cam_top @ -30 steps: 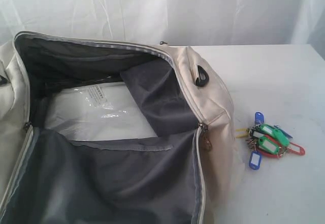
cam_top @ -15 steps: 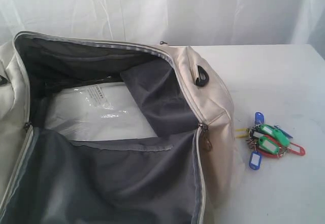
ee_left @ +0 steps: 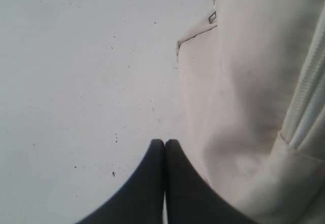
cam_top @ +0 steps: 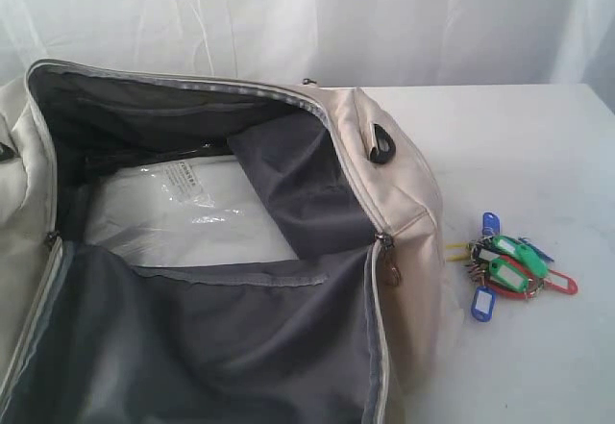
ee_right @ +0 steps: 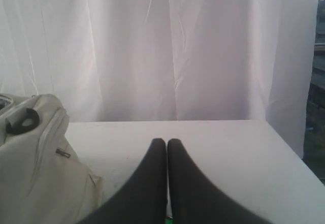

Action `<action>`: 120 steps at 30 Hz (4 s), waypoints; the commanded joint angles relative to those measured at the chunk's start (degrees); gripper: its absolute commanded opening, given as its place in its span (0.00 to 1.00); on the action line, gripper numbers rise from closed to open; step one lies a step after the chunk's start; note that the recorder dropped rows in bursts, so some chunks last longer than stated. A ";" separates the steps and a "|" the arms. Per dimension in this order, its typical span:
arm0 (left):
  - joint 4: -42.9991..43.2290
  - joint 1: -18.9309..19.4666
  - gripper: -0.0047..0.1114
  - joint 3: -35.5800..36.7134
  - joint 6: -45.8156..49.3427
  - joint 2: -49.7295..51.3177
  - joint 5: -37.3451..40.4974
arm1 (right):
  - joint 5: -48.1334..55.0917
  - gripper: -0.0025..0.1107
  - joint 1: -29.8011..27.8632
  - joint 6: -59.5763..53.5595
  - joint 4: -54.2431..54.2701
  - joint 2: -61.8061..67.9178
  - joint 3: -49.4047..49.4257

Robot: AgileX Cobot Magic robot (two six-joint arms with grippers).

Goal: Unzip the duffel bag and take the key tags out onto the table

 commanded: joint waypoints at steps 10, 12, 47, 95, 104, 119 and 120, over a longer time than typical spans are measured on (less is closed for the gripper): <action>-0.19 -0.25 0.04 0.34 0.00 -0.27 1.44 | -3.29 0.03 -0.33 90.75 -89.59 -0.27 -0.97; -0.19 -0.25 0.04 0.34 0.00 -0.27 1.44 | -2.13 0.03 -0.33 93.10 -92.59 -0.27 -0.76; -0.19 -0.25 0.04 0.34 0.00 -0.27 1.44 | 12.40 0.03 -0.33 88.29 -87.35 -0.27 0.31; -0.20 -8.56 0.04 0.34 0.00 -0.27 1.44 | 12.40 0.03 3.84 88.29 -87.35 -0.27 0.31; -0.20 -8.56 0.04 0.34 0.00 -0.27 1.44 | 12.40 0.03 3.84 88.29 -87.35 -0.27 0.31; -0.20 -8.56 0.04 0.34 0.00 -0.27 1.44 | 11.77 0.03 3.83 88.29 -87.35 -0.27 0.31; -0.20 -8.56 0.04 0.34 0.00 -0.27 1.44 | 11.77 0.03 3.83 88.29 -87.35 -0.27 0.31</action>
